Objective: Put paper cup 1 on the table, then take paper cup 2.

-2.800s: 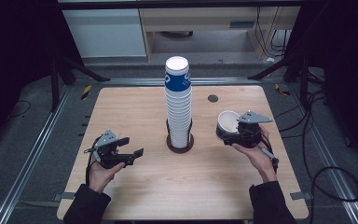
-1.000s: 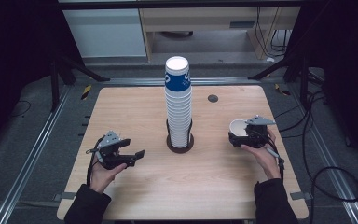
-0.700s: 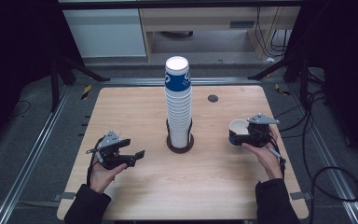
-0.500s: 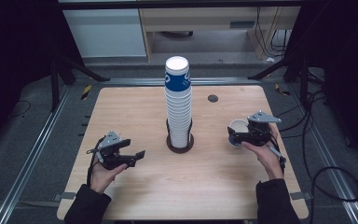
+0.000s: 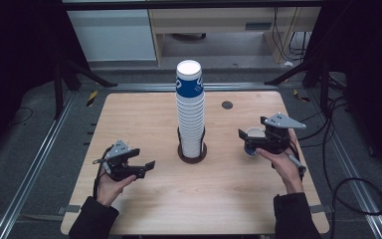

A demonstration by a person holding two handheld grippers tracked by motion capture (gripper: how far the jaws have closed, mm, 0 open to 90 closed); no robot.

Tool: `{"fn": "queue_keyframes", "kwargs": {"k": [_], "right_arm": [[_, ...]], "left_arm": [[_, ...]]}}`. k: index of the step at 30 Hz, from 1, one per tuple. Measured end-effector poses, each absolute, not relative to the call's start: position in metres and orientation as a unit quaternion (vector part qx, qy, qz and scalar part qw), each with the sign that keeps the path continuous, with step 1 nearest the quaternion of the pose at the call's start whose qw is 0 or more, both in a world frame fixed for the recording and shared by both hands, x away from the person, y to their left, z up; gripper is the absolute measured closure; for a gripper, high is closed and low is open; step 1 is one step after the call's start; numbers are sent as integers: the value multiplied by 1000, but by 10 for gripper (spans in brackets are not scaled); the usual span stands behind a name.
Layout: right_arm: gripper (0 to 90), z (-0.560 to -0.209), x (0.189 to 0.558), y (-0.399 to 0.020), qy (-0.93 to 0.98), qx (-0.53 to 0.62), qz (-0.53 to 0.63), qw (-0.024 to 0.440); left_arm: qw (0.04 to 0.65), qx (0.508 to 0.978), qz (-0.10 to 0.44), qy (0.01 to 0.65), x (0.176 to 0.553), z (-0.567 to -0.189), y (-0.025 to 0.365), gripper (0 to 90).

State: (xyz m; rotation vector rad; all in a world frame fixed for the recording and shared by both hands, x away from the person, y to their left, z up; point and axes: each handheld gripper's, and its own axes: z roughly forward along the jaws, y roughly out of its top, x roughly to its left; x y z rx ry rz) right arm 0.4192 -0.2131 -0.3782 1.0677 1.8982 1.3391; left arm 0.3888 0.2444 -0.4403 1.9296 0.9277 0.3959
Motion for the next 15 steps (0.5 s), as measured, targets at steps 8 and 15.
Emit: {"fn": "queue_keyframes", "kwargs": {"k": [8, 15], "right_arm": [[85, -350, 408, -203, 695, 373, 544, 287], [80, -317, 405, -180, 686, 327, 587, 278]], "left_arm": [[461, 787, 162, 377, 389, -441, 244, 180], [459, 784, 163, 384, 390, -441, 245, 178]]}}
